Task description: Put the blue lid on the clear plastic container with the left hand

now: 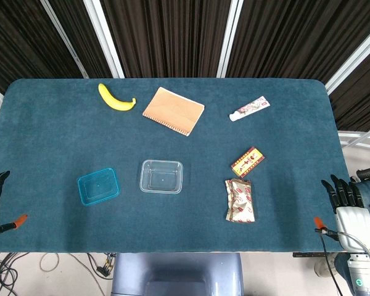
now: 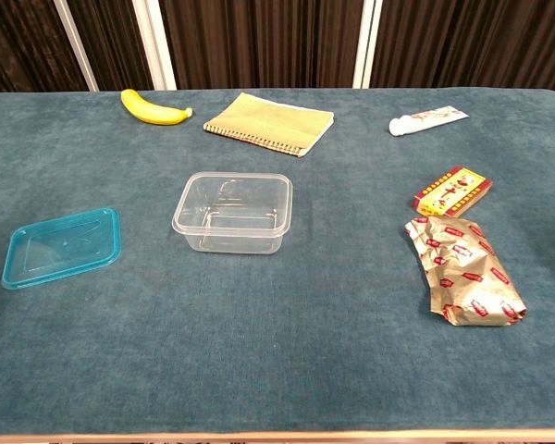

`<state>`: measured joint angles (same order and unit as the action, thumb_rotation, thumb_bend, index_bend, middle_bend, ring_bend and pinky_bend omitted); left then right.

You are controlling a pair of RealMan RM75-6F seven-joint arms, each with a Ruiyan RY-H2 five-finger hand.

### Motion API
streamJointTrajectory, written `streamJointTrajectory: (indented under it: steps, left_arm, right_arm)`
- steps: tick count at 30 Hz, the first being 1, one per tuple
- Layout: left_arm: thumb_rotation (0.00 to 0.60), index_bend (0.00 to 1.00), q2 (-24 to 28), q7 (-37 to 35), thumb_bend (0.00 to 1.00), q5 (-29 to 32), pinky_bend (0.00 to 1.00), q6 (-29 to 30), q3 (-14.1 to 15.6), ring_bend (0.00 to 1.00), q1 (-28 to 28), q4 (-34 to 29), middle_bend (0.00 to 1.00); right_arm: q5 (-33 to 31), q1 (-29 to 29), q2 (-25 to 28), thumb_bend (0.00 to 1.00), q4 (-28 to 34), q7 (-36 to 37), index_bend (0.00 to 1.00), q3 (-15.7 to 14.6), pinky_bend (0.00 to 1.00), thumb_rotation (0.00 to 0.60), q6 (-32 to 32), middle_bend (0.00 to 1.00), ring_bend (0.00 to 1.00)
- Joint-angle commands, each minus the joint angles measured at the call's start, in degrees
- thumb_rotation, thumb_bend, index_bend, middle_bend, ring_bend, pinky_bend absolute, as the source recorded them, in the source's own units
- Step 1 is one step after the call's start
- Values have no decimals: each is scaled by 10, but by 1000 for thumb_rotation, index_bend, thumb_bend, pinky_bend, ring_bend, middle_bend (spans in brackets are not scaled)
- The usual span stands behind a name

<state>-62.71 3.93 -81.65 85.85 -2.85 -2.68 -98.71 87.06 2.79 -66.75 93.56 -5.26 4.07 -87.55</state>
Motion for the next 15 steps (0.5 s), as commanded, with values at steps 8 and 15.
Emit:
streamJointTrajectory:
  steps: [8, 15]
  left_arm:
    - [600, 68, -2, 1, 105, -1, 0, 4, -1, 0, 1, 0, 81]
    - [600, 55, -5, -2, 105, 7, 0, 3, -5, 0, 1, 2, 82]
  right_arm:
    - [1, 0, 0, 295, 1, -2, 102, 0, 0, 600, -1, 29, 35]
    - [0, 0, 0, 294, 1, -2, 102, 0, 0, 600, -1, 29, 35]
